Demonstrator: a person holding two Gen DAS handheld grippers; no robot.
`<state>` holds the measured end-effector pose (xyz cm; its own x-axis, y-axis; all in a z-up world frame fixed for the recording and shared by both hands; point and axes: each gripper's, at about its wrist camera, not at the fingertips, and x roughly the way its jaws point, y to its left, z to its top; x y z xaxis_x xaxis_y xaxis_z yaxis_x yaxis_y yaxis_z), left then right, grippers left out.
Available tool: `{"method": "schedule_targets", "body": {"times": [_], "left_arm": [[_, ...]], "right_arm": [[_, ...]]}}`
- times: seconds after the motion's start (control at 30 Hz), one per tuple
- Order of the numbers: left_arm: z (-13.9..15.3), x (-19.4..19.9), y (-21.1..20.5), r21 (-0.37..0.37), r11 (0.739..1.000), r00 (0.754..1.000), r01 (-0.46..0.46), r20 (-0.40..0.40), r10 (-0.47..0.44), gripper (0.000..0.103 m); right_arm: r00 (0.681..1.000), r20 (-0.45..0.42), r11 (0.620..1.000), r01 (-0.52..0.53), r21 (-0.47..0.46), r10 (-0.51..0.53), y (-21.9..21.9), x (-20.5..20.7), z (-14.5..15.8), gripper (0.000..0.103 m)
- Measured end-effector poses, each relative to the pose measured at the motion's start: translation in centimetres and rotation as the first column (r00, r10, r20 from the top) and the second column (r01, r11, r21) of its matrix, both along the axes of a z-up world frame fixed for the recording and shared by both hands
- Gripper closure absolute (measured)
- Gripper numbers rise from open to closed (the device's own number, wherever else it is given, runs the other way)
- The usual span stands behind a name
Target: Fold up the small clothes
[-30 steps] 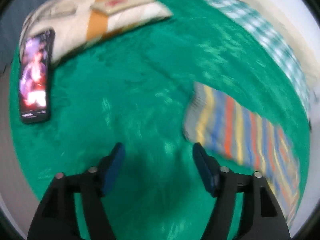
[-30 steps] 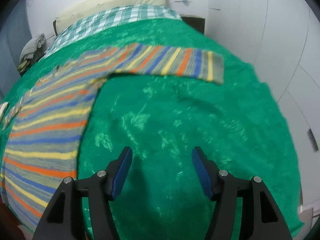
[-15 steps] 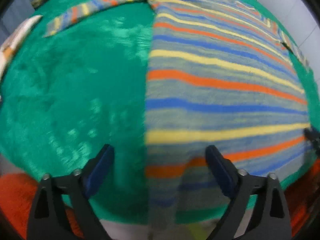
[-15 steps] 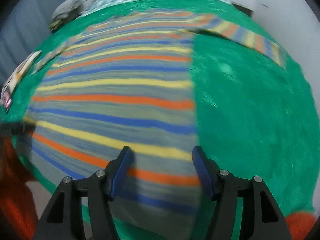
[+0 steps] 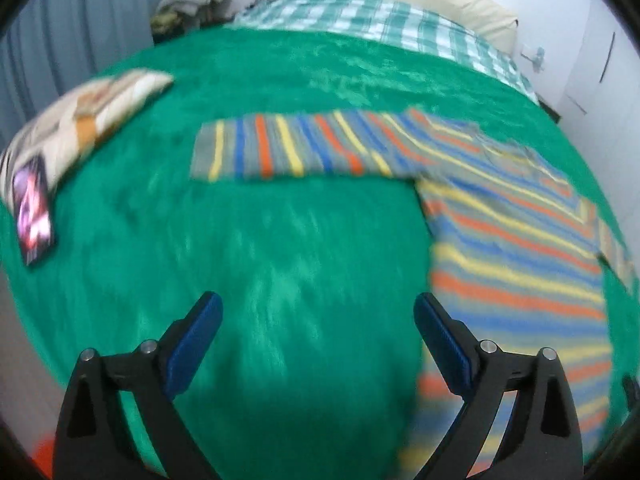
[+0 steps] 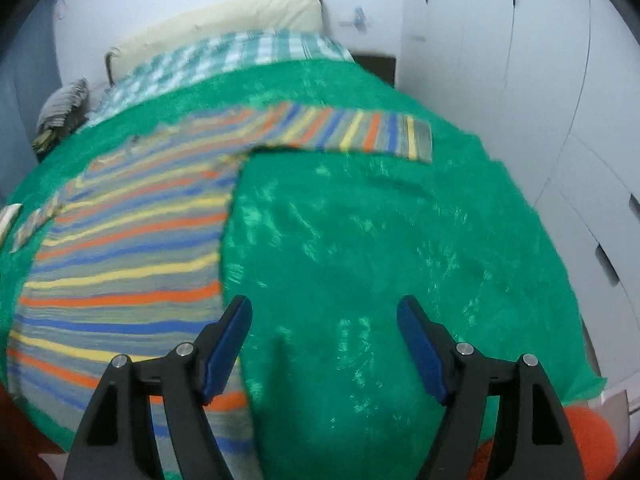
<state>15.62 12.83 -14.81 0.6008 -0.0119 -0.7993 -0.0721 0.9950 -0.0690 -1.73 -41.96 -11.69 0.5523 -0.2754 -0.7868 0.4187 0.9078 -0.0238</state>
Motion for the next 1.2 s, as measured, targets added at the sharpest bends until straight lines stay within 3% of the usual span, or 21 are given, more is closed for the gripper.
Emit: {"method": "schedule_targets", "body": {"times": [0.07, 0.17, 0.2, 0.23, 0.27, 0.43, 1.2], "left_arm": [[-1.2, 3.3, 0.1, 0.024, 1.0, 1.0, -0.006, -0.019, 0.006, 0.003], [-6.8, 7.1, 1.3, 0.058, 0.998, 0.986, 0.013, -0.168, -0.003, 0.0], [-8.0, 7.1, 1.7, 0.036, 0.998, 0.991, 0.053, -0.125, -0.048, 0.0], [-7.7, 5.7, 2.1, 0.036, 0.997, 0.997, 0.074, -0.014, -0.074, 0.0], [-7.5, 4.8, 2.4, 0.026, 0.997, 0.997, 0.077, 0.026, -0.078, 0.0], [-7.6, 3.8, 2.1, 0.067, 0.996, 0.997, 0.063, 0.031, -0.065, 0.0], [-7.5, 3.4, 2.3, 0.054, 0.997, 0.997, 0.063, 0.033, -0.065, 0.0]], "right_arm": [[0.999, -0.042, 0.999, 0.026, 0.039, -0.024, -1.0, 0.2, -1.4, 0.028], [0.997, -0.069, 0.997, 0.039, 0.062, -0.035, -2.2, 0.4, -2.3, 0.027], [0.997, -0.069, 0.997, 0.039, 0.063, -0.035, -2.0, 0.3, -2.4, 0.027], [0.997, -0.07, 0.997, 0.037, 0.065, -0.033, -2.1, 0.4, -2.5, 0.025], [0.997, -0.073, 0.997, 0.035, 0.066, -0.03, -2.0, 0.4, -2.7, 0.023], [0.996, -0.079, 0.997, 0.04, 0.073, -0.035, -1.6, 0.7, -3.0, 0.017], [0.997, -0.069, 0.995, 0.042, 0.088, -0.036, -1.5, 0.6, -3.1, 0.009]]}}
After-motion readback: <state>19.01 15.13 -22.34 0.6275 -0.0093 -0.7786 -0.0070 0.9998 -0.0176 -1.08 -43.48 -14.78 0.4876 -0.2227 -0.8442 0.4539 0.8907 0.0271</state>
